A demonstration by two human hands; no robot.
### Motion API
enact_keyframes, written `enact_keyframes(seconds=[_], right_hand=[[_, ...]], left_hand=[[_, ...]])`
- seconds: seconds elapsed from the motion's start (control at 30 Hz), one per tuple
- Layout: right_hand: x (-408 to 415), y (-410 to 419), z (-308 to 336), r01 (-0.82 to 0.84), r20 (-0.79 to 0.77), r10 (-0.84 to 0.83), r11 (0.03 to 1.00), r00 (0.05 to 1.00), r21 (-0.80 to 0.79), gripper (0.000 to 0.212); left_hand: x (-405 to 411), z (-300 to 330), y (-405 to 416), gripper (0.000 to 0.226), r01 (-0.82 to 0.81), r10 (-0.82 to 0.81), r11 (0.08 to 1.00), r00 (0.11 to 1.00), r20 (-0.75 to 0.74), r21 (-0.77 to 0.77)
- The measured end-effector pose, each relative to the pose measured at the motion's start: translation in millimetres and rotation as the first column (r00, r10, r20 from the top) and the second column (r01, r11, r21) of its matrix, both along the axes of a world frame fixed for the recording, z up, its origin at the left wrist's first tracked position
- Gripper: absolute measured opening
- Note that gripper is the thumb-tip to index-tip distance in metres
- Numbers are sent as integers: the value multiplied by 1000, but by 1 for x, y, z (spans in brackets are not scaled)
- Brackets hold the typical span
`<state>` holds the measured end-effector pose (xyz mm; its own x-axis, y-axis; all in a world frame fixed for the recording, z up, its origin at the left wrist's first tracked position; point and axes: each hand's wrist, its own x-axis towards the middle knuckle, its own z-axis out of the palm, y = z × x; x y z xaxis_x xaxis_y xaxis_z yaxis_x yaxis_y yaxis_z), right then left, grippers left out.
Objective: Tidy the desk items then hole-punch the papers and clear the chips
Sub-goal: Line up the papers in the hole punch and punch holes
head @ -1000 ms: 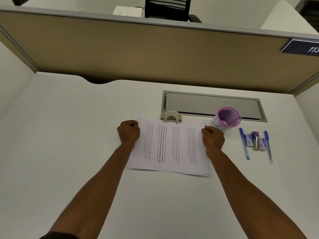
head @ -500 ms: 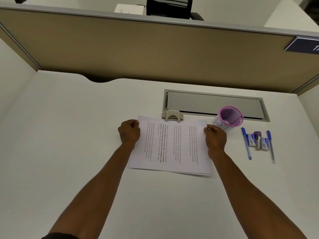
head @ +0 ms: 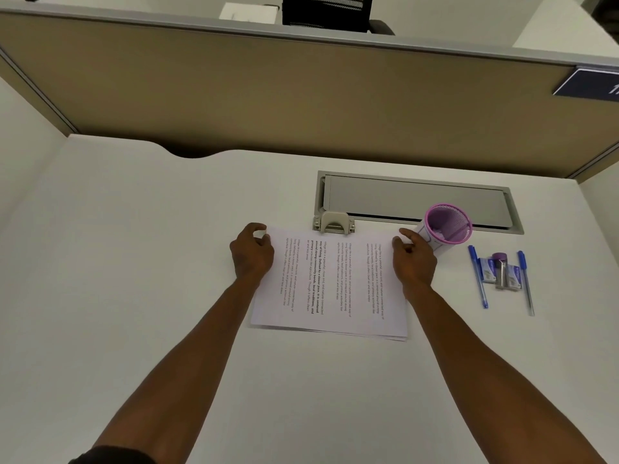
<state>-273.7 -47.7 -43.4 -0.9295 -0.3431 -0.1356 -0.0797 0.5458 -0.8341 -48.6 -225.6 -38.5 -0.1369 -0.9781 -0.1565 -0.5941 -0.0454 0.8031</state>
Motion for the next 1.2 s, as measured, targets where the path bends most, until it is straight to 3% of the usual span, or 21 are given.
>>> enact_keyframes(seconds=[0.27, 0.53, 1.2], right_hand=[[3, -12, -6, -72, -199, 92, 992, 976, 107, 23], [-1, -16, -6, -121, -171, 152, 976, 973, 180, 18], [-7, -23, -8, -124, -200, 156, 979, 967, 163, 17]], left_hand=[[-2, -3, -1, 20, 74, -73, 995, 997, 12, -63], [-3, -5, -1, 24, 71, -71, 997, 997, 3, -39], [-4, -11, -4, 28, 73, -68, 994, 996, 59, -79]])
